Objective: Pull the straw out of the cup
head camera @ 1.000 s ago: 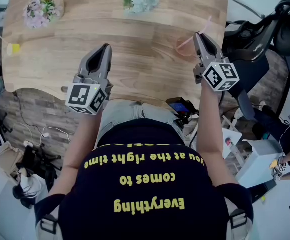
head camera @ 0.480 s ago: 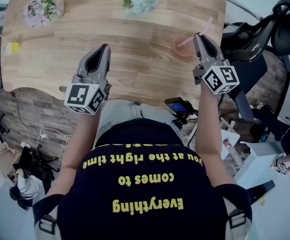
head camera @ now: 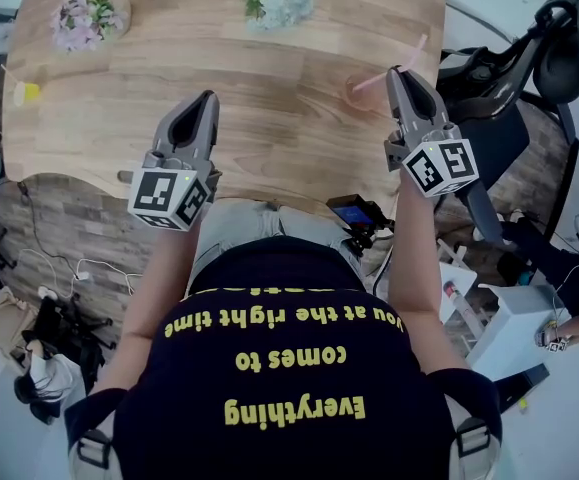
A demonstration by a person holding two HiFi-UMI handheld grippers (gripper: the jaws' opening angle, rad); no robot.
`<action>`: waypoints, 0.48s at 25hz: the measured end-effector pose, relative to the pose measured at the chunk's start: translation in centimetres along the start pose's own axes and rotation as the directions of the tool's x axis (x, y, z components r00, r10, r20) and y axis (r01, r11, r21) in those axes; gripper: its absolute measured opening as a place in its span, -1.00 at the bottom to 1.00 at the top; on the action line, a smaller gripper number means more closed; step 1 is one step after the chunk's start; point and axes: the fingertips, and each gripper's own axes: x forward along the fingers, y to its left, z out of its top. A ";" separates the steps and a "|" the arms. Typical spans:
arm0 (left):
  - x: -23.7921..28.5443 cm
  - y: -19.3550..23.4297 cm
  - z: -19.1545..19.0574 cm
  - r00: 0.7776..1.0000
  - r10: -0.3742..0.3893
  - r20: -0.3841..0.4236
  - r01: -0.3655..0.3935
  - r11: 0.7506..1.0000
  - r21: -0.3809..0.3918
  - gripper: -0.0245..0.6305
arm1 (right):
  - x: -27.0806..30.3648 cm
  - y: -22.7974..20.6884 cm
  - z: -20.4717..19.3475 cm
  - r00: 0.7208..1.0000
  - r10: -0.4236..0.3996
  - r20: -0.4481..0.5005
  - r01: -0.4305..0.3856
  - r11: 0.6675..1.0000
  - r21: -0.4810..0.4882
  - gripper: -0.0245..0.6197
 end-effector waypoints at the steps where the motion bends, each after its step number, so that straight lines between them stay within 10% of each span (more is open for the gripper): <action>1: -0.1 0.0 0.0 1.000 0.001 0.002 -0.001 1.000 0.000 -0.92 | -0.1 0.2 0.3 1.000 0.004 0.011 -0.004 1.000 -0.009 -0.80; 12: -1.2 -0.7 0.3 1.000 0.003 0.030 -0.003 1.000 0.008 -0.92 | -1.9 2.1 4.1 0.996 0.026 0.085 -0.020 0.997 -0.074 -0.80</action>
